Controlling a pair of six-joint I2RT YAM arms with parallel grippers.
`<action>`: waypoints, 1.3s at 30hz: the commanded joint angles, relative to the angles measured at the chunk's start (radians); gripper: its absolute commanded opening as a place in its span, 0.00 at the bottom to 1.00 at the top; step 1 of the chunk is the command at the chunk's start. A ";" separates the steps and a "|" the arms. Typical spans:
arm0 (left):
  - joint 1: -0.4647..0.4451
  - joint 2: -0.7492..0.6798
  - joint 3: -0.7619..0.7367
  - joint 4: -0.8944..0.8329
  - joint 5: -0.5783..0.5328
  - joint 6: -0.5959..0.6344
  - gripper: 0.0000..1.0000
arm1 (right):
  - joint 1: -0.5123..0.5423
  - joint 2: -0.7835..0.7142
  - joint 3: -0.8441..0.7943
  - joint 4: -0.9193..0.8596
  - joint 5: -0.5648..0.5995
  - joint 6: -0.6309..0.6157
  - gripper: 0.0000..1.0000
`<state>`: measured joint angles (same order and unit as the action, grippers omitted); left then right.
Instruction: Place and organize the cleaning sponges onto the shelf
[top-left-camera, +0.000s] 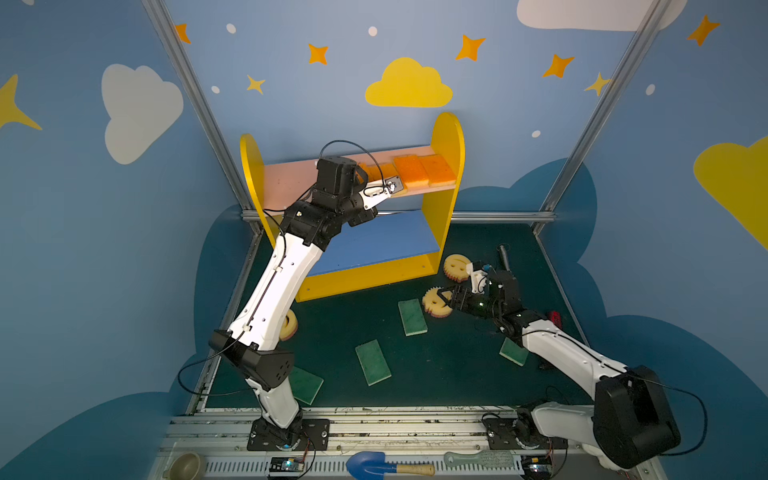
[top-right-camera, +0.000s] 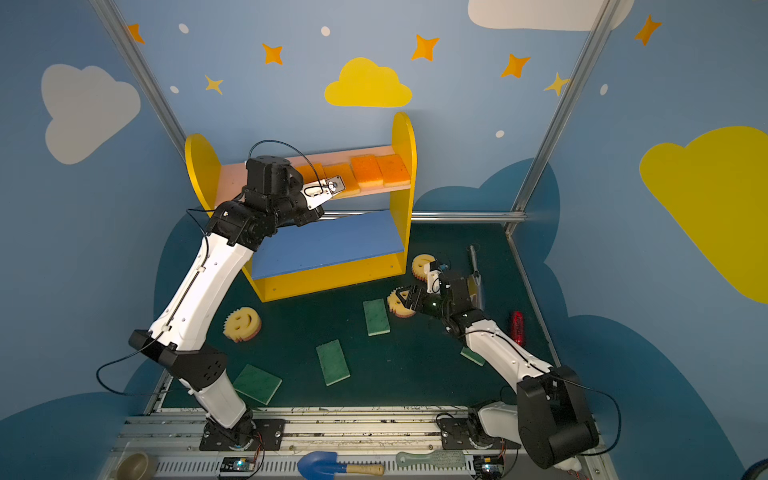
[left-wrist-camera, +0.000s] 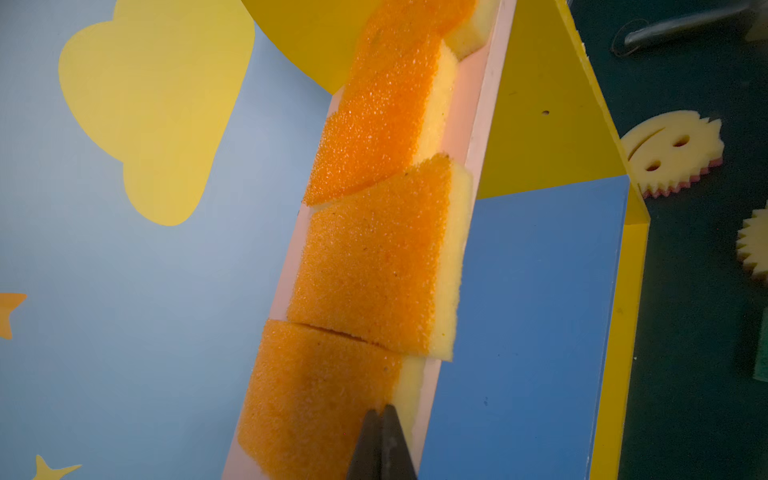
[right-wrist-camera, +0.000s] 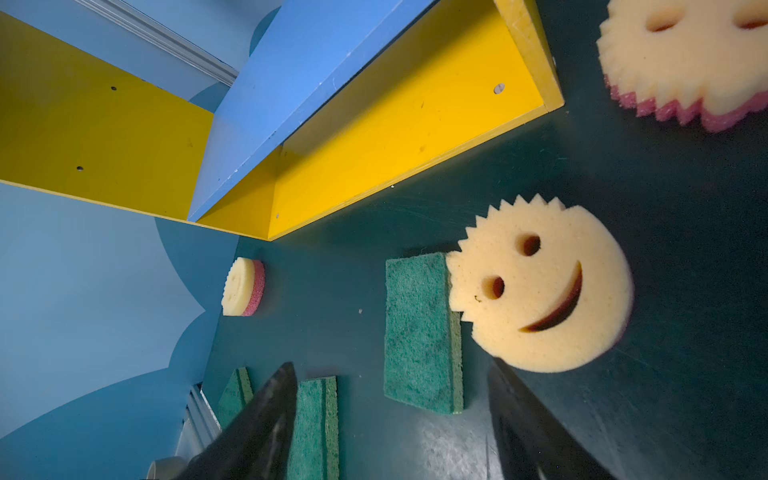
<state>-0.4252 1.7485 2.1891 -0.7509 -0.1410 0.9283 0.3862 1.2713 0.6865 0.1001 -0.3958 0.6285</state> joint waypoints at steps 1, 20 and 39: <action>0.014 -0.002 -0.034 0.009 0.013 0.008 0.13 | 0.006 0.012 0.033 -0.001 0.006 -0.010 0.71; -0.013 -0.205 -0.193 0.099 0.057 -0.099 0.76 | 0.013 0.013 0.035 -0.001 0.006 -0.009 0.71; -0.126 -0.132 -0.177 0.152 0.063 -0.167 0.03 | 0.021 0.030 0.039 -0.005 0.017 -0.016 0.71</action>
<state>-0.5289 1.5745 1.9694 -0.5842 -0.0628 0.7555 0.4030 1.2903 0.6884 0.1005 -0.3851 0.6273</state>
